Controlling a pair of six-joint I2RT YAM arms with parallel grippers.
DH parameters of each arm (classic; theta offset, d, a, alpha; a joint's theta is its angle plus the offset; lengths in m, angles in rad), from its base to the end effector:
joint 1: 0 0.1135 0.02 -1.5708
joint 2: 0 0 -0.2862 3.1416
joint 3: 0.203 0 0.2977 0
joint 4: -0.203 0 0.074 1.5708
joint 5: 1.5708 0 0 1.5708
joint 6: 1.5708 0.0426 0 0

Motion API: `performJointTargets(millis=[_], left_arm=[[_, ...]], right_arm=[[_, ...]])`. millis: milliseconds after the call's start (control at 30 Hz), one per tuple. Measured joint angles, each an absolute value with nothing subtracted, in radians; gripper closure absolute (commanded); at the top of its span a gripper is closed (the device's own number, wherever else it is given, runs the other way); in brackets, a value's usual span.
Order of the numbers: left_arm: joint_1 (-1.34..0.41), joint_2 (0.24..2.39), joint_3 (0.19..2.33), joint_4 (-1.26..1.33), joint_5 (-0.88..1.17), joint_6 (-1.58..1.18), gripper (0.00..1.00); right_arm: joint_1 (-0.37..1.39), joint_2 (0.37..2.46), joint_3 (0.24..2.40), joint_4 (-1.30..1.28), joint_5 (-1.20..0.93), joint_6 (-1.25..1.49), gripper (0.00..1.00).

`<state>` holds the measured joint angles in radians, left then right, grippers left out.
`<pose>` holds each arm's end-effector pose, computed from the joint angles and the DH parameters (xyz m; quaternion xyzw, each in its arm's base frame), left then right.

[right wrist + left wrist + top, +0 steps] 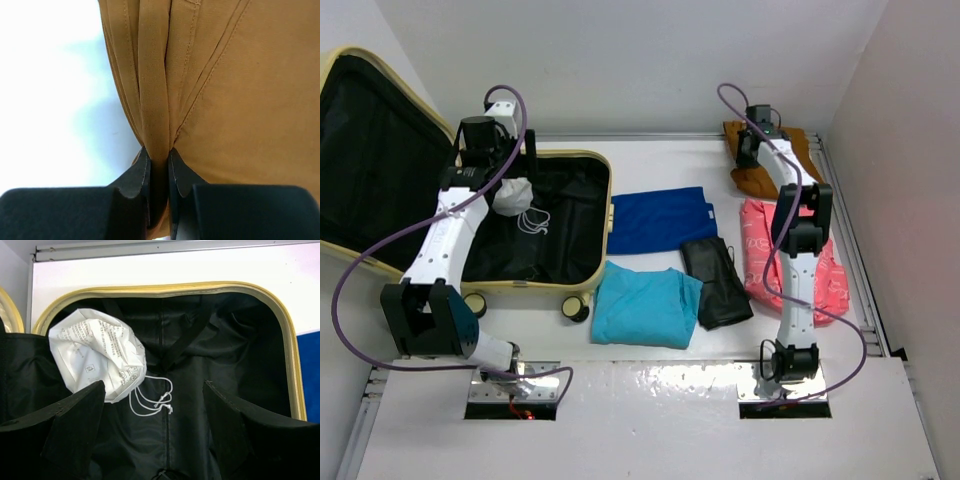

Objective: Pack the luggage

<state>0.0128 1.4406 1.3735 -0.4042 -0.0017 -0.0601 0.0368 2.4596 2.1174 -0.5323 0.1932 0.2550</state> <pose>0.3817 0.0050 0.3847 -0.0315 0.8521 -0.0116 0.5223 0.6112 0.0143 0.1637 0.1346 0.9265 -0.0403 0.3491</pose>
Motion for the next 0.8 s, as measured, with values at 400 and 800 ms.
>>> performJointTargets(millis=[400, 800], left_arm=[[0.056, 1.475, 1.379, -0.411, 0.019, -0.101, 0.16], [0.125, 1.475, 1.379, -0.414, 0.052, -0.136, 0.16]], right_arm=[[0.065, 2.186, 2.002, -0.540, -0.094, 0.296, 1.00], [0.241, 2.090, 2.048, -0.622, -0.278, 0.410, 1.00]])
